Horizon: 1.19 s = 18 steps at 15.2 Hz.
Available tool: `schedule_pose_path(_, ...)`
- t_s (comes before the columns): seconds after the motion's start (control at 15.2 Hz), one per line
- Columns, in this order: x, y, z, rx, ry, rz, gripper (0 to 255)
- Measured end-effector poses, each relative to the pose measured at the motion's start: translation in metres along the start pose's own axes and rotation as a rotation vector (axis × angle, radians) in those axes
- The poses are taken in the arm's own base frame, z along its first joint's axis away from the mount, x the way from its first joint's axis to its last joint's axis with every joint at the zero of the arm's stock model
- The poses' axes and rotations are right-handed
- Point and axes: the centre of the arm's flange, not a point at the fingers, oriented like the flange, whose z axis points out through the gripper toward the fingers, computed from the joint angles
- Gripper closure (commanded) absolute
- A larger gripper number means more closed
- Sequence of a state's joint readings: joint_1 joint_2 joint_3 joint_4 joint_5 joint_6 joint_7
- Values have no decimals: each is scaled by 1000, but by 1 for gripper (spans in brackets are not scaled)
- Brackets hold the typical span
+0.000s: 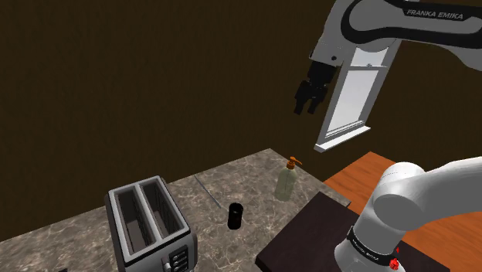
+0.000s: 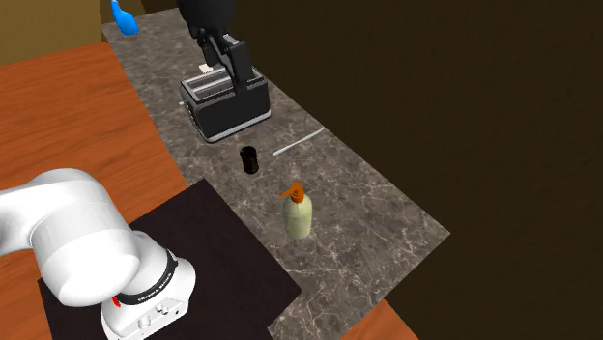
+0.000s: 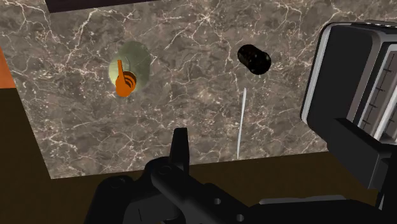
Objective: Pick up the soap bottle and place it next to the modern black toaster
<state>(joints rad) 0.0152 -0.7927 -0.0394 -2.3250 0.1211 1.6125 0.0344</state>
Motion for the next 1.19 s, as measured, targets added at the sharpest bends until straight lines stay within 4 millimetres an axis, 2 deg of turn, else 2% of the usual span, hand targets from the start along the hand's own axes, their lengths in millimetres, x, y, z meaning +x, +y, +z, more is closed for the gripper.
schedule_pose_path(0.07,0,0,0,0,0,0,0)
schedule_pose_path(0.2,4,8,13,-7,-2,6,0)
schedule_pose_path(0.73,17,55,100,-56,-14,44,0)
schedule_pose_path(0.86,22,67,117,-68,-17,54,0)
schedule_pose_path(1.19,29,98,177,-99,-25,79,0)
